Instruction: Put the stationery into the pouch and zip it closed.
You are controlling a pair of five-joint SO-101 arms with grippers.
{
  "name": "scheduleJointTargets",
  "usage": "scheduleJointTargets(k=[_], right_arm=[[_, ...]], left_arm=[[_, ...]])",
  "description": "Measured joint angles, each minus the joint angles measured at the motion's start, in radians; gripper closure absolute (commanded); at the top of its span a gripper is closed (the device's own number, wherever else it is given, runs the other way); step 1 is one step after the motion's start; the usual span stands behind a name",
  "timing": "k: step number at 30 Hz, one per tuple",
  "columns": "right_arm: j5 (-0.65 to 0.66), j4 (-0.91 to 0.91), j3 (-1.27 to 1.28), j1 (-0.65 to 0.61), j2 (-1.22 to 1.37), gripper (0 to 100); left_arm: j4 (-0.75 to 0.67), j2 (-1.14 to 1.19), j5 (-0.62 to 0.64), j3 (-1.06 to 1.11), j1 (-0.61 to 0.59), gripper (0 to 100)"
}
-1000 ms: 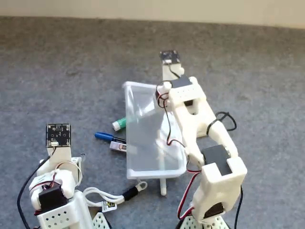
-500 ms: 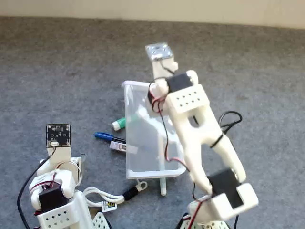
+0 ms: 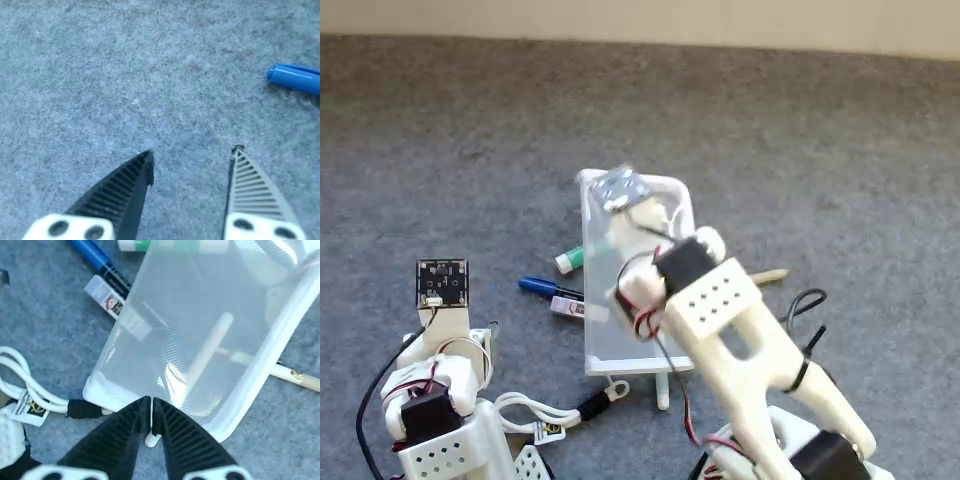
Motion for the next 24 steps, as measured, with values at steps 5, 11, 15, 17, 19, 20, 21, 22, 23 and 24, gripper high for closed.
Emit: scheduleJointTargets(k=[5,11,15,17,19,20,21,22,23,24], right_arm=[[0.0,0.002,0.173,-0.12,-0.1,97.1],[-0.172,-0.008,0.262,-0.259,-0.118,97.1],[-0.269,-0.072,0.304,-0.304,-0.086,97.1],[-0.295,-0.121,0.333,-0.311,-0.052,97.1],[-0.311,-0.19,0.362,-0.313,-0.015,97.1],[-0.316,-0.221,0.374,-0.313,0.0,97.1],[-0.318,-0.25,0.384,-0.305,0.012,97.1],[-0.318,-0.282,0.387,-0.287,0.02,97.1],[-0.318,-0.307,0.387,-0.265,0.02,97.1],[-0.318,-0.333,0.387,-0.242,0.02,97.1]], left_arm=[[0.0,0.0,0.0,0.0,0.0,77],[0.0,0.0,0.0,0.0,0.0,77],[0.0,0.0,0.0,0.0,0.0,77],[0.0,0.0,0.0,0.0,0.0,77],[0.0,0.0,0.0,0.0,0.0,77],[0.0,0.0,0.0,0.0,0.0,77],[0.0,0.0,0.0,0.0,0.0,77],[0.0,0.0,0.0,0.0,0.0,77],[0.0,0.0,0.0,0.0,0.0,77],[0.0,0.0,0.0,0.0,0.0,77]])
